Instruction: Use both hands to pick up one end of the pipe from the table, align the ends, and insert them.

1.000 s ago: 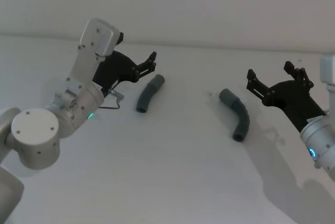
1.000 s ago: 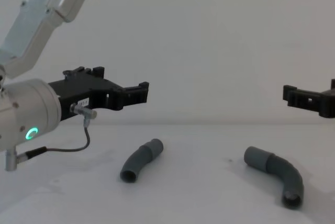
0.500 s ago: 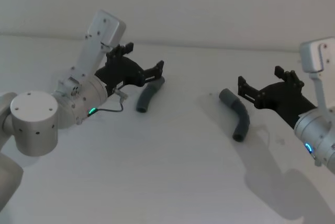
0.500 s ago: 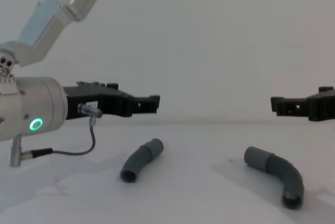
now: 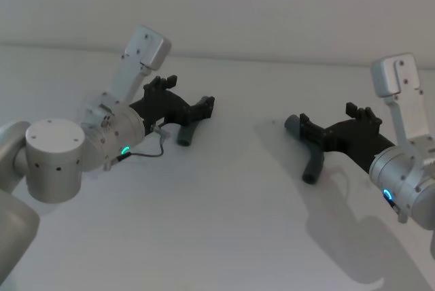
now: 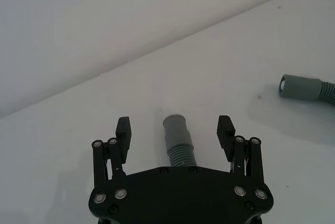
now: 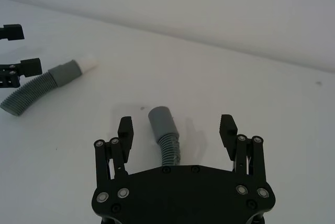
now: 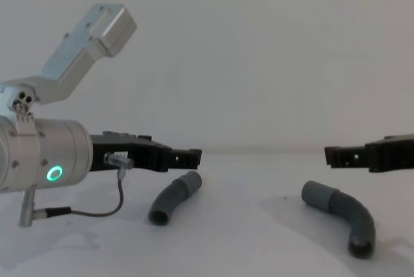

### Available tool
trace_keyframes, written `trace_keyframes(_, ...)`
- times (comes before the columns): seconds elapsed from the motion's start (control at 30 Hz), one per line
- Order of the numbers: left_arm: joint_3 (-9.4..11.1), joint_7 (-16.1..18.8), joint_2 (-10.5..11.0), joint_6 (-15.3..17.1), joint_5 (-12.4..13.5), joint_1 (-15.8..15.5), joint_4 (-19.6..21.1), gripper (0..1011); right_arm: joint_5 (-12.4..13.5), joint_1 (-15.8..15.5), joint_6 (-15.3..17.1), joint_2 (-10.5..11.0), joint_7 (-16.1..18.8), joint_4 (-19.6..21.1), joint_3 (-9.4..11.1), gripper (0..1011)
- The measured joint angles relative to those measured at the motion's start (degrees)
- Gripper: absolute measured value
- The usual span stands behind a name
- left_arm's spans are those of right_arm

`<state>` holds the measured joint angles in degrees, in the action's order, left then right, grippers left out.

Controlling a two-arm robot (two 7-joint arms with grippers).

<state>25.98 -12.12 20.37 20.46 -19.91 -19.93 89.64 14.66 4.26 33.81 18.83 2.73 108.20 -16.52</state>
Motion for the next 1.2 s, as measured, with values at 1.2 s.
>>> trace_keyframes(1.2,1.4,-3.7,-2.1,4.5,1.3,-3.8,-6.6,1001,0.2,2.0,6.8,-3.3,1.3,-4.6,-0.9,1004)
